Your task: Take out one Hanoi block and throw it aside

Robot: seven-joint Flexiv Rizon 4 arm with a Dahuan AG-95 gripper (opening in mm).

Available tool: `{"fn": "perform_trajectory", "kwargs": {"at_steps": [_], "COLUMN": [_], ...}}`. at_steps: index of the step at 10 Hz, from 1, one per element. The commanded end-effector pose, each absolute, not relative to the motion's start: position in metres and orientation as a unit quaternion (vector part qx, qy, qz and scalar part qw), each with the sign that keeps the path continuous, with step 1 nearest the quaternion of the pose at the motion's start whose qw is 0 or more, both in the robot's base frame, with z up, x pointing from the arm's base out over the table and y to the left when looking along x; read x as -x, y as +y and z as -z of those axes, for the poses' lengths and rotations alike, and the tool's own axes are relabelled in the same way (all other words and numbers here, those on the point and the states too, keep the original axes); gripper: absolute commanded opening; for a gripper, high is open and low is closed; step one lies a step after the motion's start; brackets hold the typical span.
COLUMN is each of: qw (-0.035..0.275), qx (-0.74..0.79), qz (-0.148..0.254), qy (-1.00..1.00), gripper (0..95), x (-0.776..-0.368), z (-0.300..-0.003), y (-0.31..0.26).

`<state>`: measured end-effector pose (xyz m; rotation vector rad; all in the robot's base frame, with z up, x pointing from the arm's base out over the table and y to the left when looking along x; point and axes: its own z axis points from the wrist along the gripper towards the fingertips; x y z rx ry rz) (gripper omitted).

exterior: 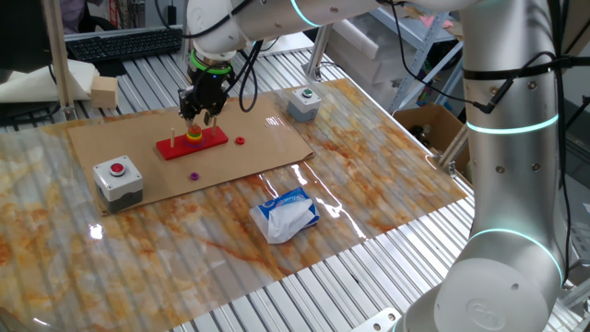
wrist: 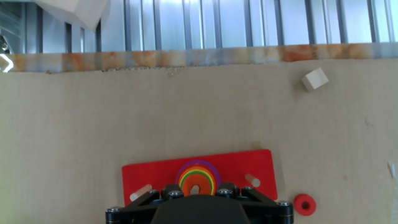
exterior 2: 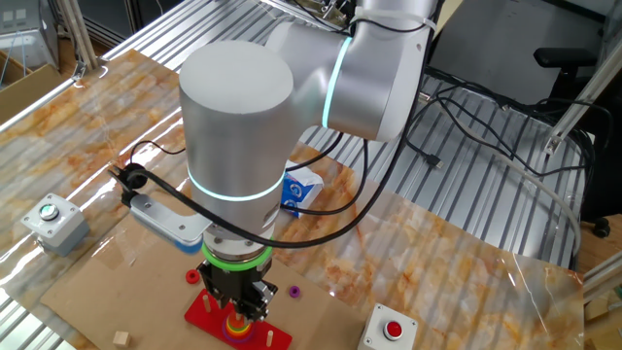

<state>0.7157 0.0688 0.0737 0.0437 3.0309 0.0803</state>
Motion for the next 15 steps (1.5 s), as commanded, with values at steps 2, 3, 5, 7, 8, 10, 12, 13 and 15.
{"fn": "perform_trajectory", "kwargs": {"at_steps": [2, 3, 5, 7, 8, 10, 12, 13, 15], "qw": [0.055, 0.055, 0.054, 0.055, 0.055, 0.055, 0.055, 0.055, 0.055], "qx": [-0.014, -0.014, -0.015, -0.015, -0.014, -0.015, -0.015, -0.015, -0.015], "qz": [-0.027, -0.027, -0.027, -0.027, -0.028, -0.029, -0.029, -0.029, -0.029], "qy": [0.998, 0.998, 0.998, 0.998, 0.998, 0.998, 0.998, 0.998, 0.998], "gripper": [38.0, 38.0, 38.0, 38.0, 38.0, 38.0, 38.0, 38.0, 19.0], "x": [-0.7165, -0.7164, -0.7163, -0.7162, -0.7162, -0.7162, -0.7161, -0.7160, -0.7157], "z": [-0.0692, -0.0676, -0.0667, -0.0660, -0.0659, -0.0655, -0.0649, -0.0636, -0.0615], "y": [0.0691, 0.0691, 0.0691, 0.0690, 0.0690, 0.0690, 0.0690, 0.0689, 0.0689]}}
